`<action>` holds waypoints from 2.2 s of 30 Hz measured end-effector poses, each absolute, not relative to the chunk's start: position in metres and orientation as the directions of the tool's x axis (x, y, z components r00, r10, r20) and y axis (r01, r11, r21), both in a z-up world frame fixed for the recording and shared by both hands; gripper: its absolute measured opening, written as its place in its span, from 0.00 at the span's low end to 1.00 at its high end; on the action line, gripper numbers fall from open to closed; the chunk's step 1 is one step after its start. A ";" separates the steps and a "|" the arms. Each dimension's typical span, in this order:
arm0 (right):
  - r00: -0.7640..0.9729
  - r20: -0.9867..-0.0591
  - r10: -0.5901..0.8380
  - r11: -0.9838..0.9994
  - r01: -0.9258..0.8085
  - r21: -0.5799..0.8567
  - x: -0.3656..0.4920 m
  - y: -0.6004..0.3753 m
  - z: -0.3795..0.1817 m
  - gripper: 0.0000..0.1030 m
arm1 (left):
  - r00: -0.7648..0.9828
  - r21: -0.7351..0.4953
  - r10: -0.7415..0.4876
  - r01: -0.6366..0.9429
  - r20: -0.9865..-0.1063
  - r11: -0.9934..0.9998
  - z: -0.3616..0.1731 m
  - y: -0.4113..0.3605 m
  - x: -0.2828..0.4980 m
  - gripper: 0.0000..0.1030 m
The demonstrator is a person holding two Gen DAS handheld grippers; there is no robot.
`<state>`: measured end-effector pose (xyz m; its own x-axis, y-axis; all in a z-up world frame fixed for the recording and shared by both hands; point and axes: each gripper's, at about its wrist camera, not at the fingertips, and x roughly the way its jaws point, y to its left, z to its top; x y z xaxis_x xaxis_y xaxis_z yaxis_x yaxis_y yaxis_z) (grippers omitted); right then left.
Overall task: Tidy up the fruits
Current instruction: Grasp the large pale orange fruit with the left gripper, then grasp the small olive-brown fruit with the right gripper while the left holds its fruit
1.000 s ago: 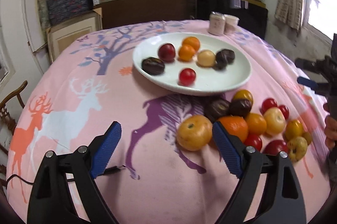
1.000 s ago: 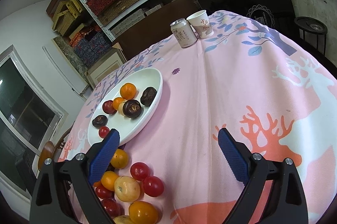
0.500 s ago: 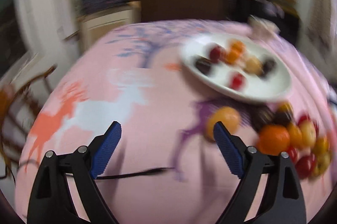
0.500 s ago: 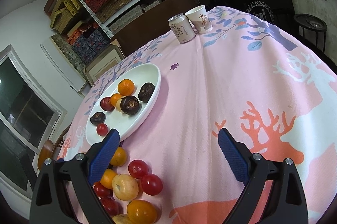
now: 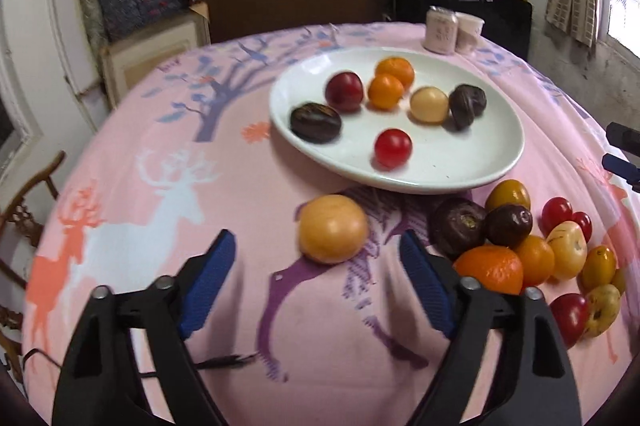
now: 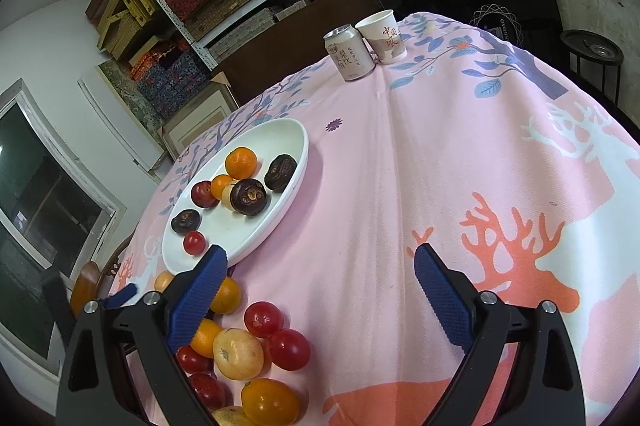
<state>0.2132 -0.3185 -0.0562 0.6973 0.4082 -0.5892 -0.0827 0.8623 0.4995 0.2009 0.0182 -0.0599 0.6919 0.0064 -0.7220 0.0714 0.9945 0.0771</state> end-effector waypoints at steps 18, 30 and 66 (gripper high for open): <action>0.684 -0.611 0.399 0.875 -0.085 0.477 0.215 -0.314 -0.059 0.93 | 0.626 -0.063 -0.109 0.096 -0.772 0.993 -0.074 0.028 0.224 0.44; 0.689 -0.591 0.420 0.898 -0.220 0.382 0.150 -0.299 -0.041 0.92 | 0.641 -0.082 -0.114 0.079 -0.759 0.993 -0.069 0.039 0.214 0.40; 0.561 -0.783 0.268 0.959 -0.232 0.162 0.114 -0.265 -0.073 0.26 | 0.612 -0.116 -0.143 0.084 -0.777 0.990 -0.074 0.041 0.205 0.40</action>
<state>0.1143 -0.2648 -0.0733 0.5611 0.2678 -0.7833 -0.2321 0.9592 0.1617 0.2051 0.0414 -0.0744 0.6125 -0.1434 -0.7774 0.0845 0.9897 -0.1159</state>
